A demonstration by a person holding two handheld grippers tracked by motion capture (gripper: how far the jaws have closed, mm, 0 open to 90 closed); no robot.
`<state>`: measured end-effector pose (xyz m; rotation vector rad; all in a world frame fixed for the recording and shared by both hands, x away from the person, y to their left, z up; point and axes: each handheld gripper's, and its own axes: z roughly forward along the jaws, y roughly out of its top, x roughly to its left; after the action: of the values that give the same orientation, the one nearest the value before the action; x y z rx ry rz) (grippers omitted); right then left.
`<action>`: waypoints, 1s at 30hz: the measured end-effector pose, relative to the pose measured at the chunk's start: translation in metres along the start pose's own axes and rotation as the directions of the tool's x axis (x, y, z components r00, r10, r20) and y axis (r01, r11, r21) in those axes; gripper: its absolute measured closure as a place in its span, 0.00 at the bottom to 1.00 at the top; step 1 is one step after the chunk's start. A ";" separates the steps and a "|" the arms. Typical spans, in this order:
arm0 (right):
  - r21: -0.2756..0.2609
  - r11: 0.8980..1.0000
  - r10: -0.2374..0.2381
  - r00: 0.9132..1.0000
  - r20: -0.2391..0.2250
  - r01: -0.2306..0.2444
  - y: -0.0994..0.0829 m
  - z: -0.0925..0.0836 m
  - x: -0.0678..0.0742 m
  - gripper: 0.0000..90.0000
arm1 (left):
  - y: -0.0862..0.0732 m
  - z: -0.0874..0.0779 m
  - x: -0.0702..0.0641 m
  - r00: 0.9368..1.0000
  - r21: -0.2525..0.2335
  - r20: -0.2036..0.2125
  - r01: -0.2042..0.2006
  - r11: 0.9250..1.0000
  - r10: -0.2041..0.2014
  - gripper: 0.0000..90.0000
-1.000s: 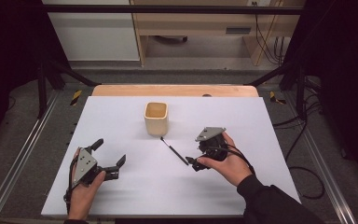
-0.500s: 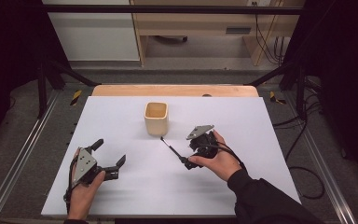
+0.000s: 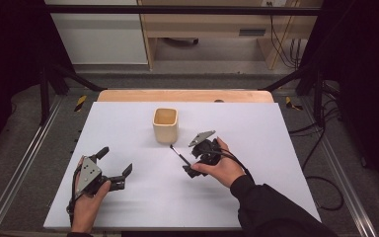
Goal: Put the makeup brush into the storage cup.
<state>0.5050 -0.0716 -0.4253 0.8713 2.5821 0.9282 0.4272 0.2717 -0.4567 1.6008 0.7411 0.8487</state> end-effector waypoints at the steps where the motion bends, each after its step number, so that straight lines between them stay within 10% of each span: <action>1: 0.009 1.000 -0.001 1.000 0.002 0.001 0.001 0.002 0.000 0.06 | 0.000 0.000 0.000 1.000 -0.001 -0.002 0.001 1.000 -0.001 0.02; 30: 0.050 0.997 0.054 0.998 0.020 -0.055 0.007 0.035 -0.005 0.06 | -0.001 0.002 0.000 1.000 0.013 0.011 -0.002 1.000 0.002 0.02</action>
<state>0.5272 -0.0528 -0.4472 0.9645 2.5884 0.8679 0.4292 0.2706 -0.4579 1.6164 0.7386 0.8376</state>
